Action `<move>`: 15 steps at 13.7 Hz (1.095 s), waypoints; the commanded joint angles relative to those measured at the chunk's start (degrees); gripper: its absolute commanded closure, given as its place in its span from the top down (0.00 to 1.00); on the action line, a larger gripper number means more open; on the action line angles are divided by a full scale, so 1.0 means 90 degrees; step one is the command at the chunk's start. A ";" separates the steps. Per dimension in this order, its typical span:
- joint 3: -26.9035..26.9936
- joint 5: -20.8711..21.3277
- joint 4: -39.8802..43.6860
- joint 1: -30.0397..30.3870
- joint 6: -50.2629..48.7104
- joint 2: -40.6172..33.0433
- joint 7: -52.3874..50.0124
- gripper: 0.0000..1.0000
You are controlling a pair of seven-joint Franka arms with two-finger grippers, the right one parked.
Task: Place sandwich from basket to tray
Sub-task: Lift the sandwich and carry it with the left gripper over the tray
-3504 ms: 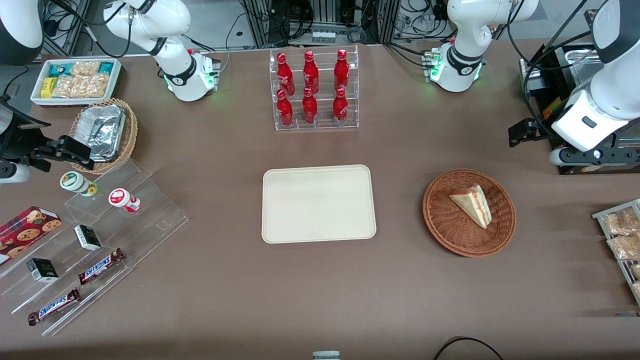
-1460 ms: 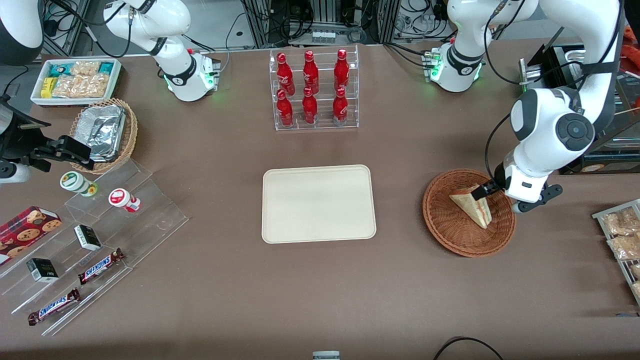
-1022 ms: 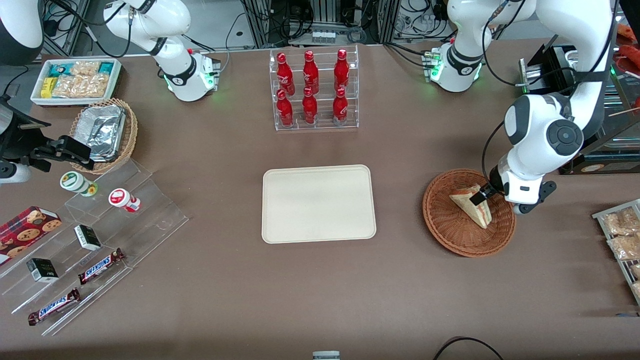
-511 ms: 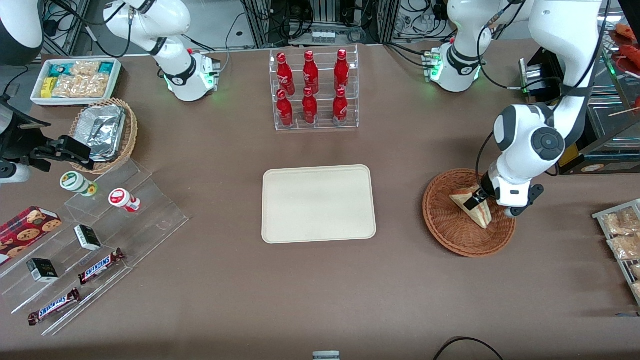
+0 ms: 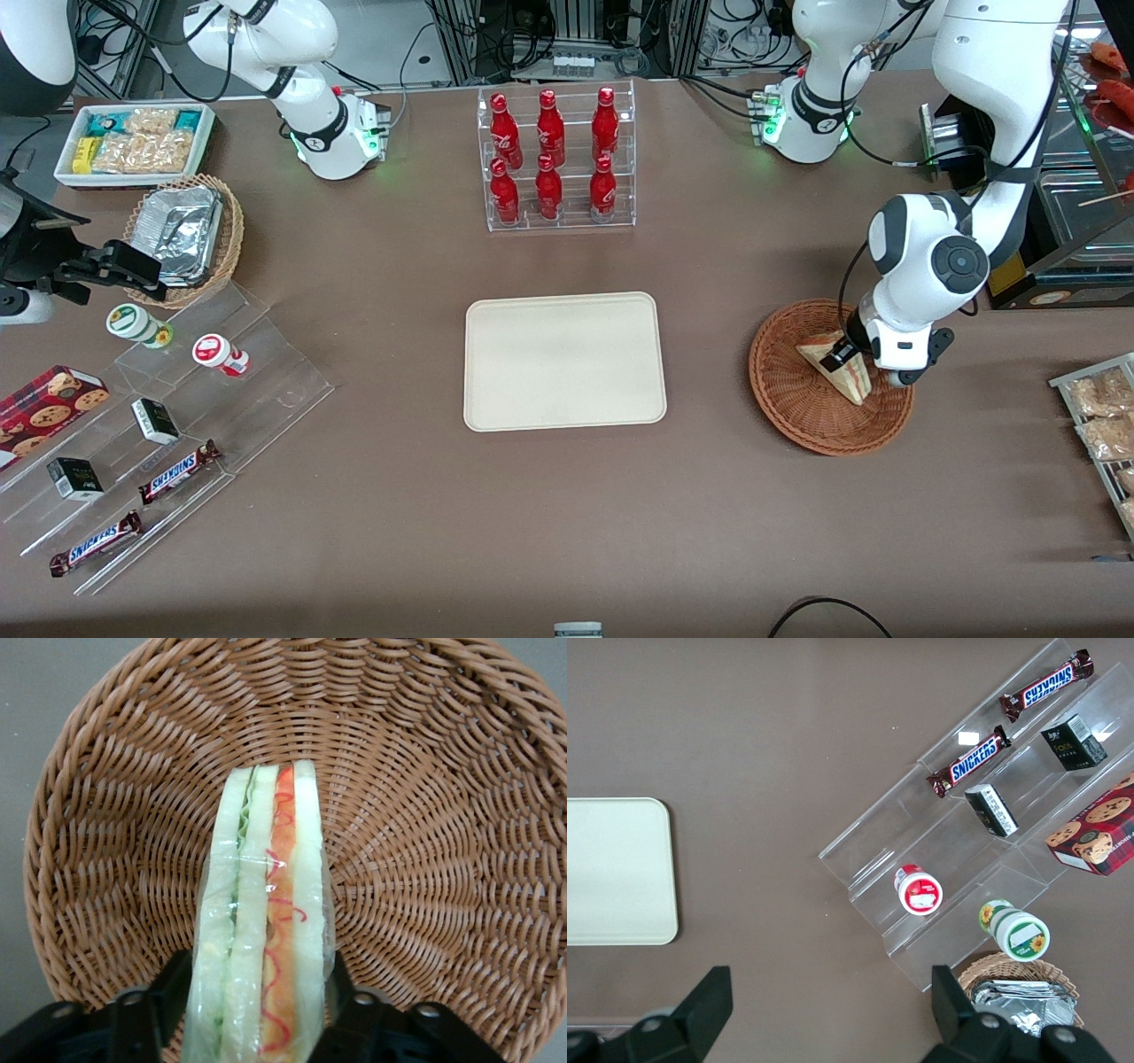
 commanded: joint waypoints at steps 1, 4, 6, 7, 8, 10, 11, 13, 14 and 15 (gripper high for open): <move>-0.0031 0.0103 0.0003 0.0010 -0.0350 -0.0202 -0.0078 0.00; -0.0051 0.0113 0.0275 -0.0048 -0.0906 -0.0369 -0.0068 0.00; -0.0099 0.0200 0.0839 -0.0077 -0.1715 -0.0389 -0.0058 0.00; -0.0148 0.0220 0.1191 -0.0145 -0.2154 -0.0360 0.0077 0.00; -0.0148 0.0220 0.1533 -0.0204 -0.2564 -0.0321 0.0253 0.00; -0.0158 0.0211 0.1935 -0.0379 -0.2803 -0.0155 0.0410 0.00; -0.0158 0.0211 0.2014 -0.0564 -0.2813 -0.0125 0.0507 0.00; -0.0158 0.0191 0.2092 -0.0935 -0.3026 -0.0125 0.1149 0.00; -0.0168 0.0172 0.2151 -0.1082 -0.3182 -0.0115 0.1269 0.00; -0.0168 0.0152 0.2287 -0.1315 -0.3194 0.0020 0.1280 0.00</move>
